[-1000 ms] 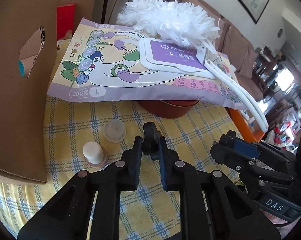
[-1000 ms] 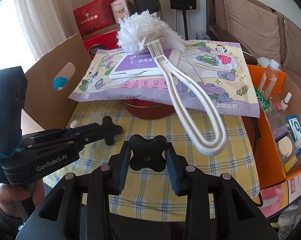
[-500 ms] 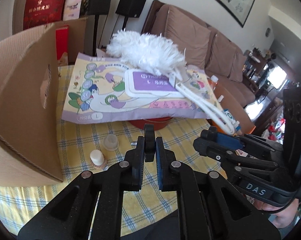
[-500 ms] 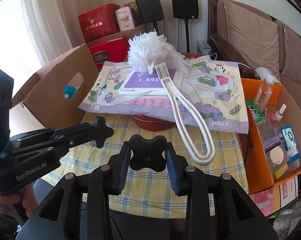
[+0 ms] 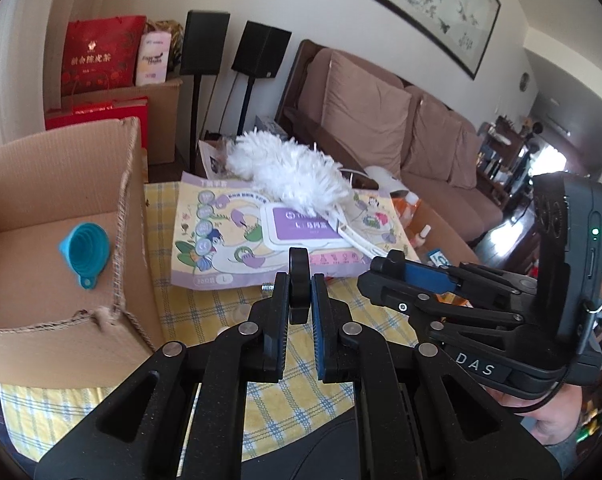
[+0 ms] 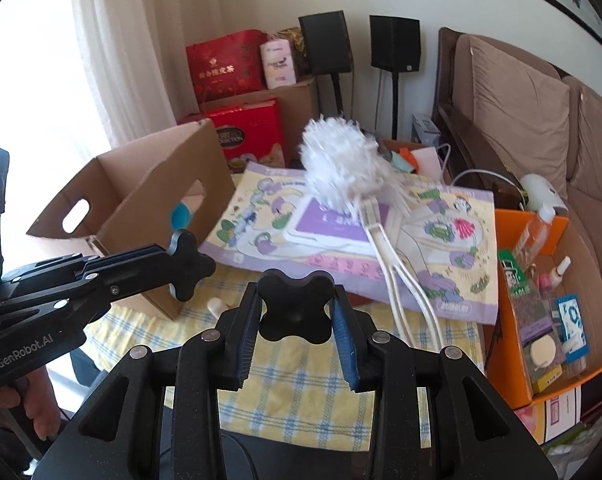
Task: Organize objects
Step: 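Grasp the second black star knob with the left gripper, then lower both knobs into the box and open both grippers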
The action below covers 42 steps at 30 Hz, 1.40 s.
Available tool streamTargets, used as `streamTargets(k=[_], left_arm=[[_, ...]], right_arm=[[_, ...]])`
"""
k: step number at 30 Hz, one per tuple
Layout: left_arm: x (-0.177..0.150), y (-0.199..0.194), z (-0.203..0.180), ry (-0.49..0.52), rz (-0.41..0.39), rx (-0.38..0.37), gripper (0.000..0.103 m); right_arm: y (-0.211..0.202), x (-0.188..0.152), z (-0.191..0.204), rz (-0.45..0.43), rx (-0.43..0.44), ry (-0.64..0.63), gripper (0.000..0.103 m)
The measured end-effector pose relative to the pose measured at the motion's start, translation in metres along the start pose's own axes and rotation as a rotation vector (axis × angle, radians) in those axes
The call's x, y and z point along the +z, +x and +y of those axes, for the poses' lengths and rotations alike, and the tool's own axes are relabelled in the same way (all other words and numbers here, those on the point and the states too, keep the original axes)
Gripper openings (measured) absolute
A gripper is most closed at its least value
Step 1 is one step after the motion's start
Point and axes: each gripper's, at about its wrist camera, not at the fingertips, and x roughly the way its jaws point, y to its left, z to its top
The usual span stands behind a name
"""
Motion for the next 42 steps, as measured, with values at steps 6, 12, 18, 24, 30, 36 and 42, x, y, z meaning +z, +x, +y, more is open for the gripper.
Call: streamTargets(k=[6,12,18,24,30,36,42], left_arm=[[0.01,-0.02,0.012,-0.012,-0.032,0.027,0.01],[0.018,-0.04,0.029,-0.037,-0.064,0.06,0.01],[0.026,-0.059,0.056,-0.074,-0.092,0.102,0.01],[0.026,-0.069,0.083,-0.108,-0.09,0.147,0.01],[0.024,-0.076,0.103,-0.134,-0.09,0.186,0.01],[0.02,-0.077,0.116,-0.142,-0.083,0.224,0.01],[0.016,-0.073,0.131,-0.153,-0.066,0.258,0.01]], right_arm=[[-0.002,0.017,0.02,-0.014,0.034,-0.032,0.035],[0.002,0.031,0.041,-0.019,0.08,-0.057,0.035],[0.007,0.044,0.068,-0.026,0.122,-0.105,0.035],[0.019,0.054,0.097,-0.019,0.168,-0.144,0.035],[0.031,0.063,0.119,-0.011,0.198,-0.167,0.035],[0.043,0.068,0.135,-0.003,0.215,-0.176,0.035],[0.056,0.07,0.143,0.014,0.225,-0.175,0.035]])
